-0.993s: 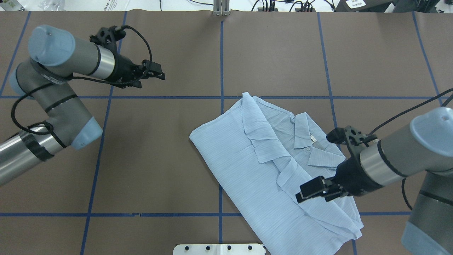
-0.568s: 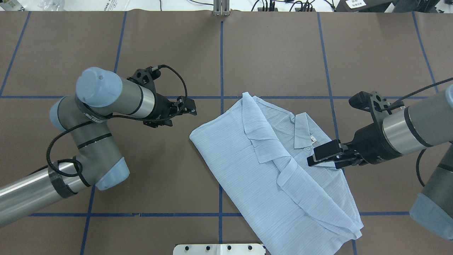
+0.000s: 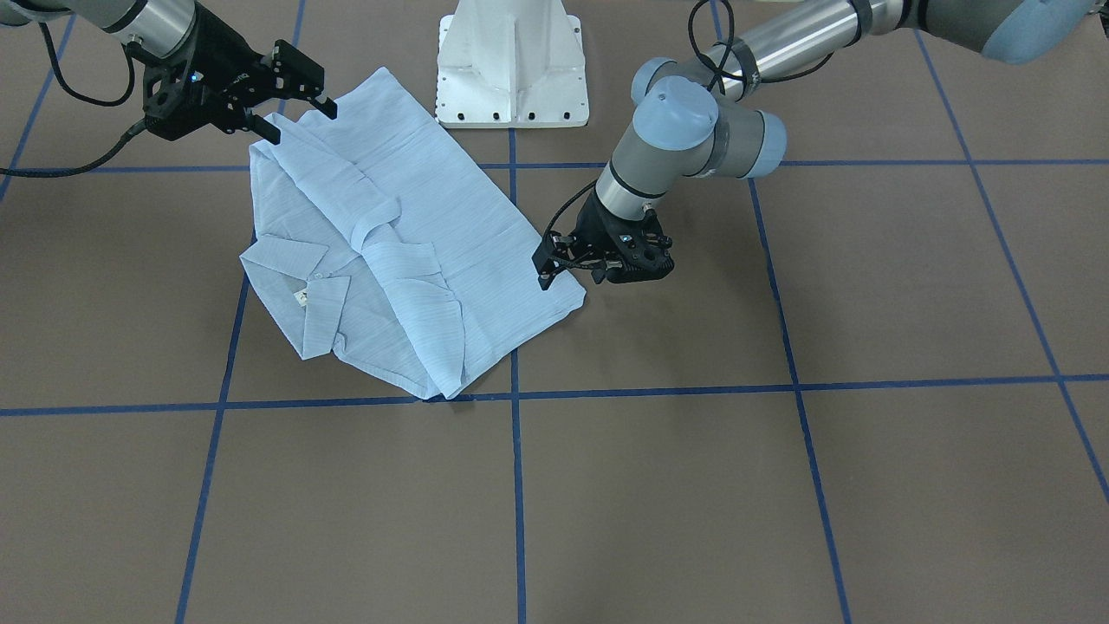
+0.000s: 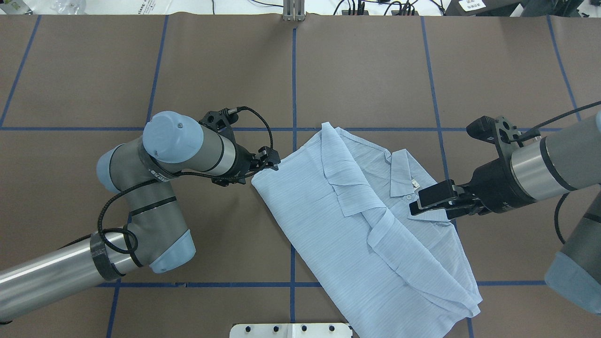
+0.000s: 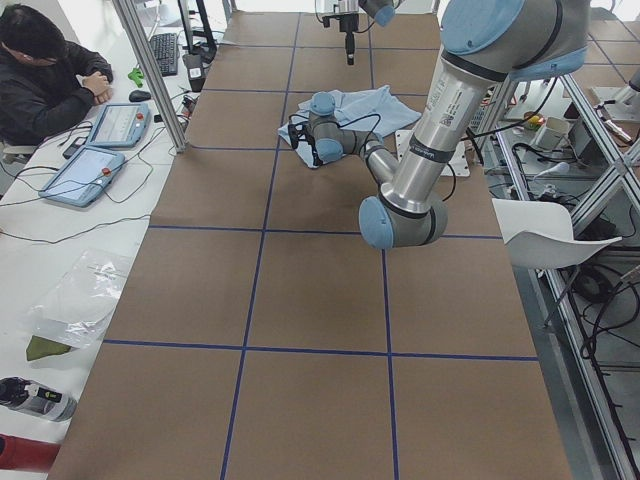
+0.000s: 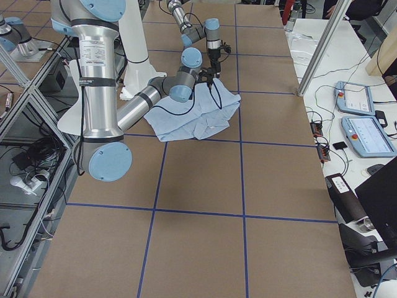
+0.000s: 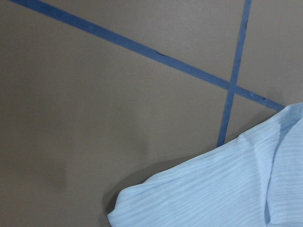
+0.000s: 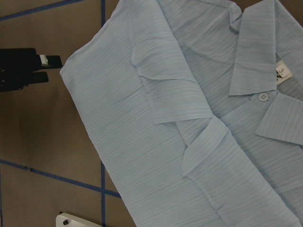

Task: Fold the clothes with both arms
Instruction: 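Grasp the shirt's far corner with the left gripper while the right gripper holds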

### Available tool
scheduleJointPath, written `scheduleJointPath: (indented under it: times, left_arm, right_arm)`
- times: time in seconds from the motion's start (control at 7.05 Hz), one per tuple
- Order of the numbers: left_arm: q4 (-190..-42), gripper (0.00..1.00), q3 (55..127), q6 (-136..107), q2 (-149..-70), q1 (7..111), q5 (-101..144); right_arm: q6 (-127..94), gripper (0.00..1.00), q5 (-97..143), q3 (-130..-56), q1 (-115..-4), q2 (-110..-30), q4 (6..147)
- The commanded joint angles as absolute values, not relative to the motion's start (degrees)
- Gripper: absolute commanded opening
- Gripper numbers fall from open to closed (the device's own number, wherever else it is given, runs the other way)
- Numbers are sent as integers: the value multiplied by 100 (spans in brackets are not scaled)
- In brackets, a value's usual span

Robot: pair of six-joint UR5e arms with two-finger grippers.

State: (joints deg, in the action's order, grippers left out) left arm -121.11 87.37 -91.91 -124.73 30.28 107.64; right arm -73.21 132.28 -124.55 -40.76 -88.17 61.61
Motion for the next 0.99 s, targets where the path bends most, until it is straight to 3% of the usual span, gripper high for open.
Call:
scheduleJointPath:
  times: [0.0, 0.43, 0.57, 0.71, 0.85]
  left_arm:
    - [-12103, 91, 8543, -9193, -12560, 2945, 10609]
    - [-12103, 81, 8499, -9193, -12551, 2865, 10600]
    - [-12103, 73, 8490, -9193, -12551, 2865, 10608]
    - [-12103, 50, 8499, -9193, -12551, 2874, 10617]
    - [-12103, 21, 8508, -9193, -12551, 2874, 10617]
  right_arm:
    - [-7321, 100, 13228, -12454, -4087, -8815, 6161]
    - [-7321, 100, 13228, -12437, -4087, -8815, 6161]
    - [-7321, 100, 13228, -12419, -4096, -8815, 6161]
    - [-7321, 100, 13228, -12419, -4104, -8815, 6161]
    - [-7321, 100, 13228, -12419, -4122, -8824, 6161]
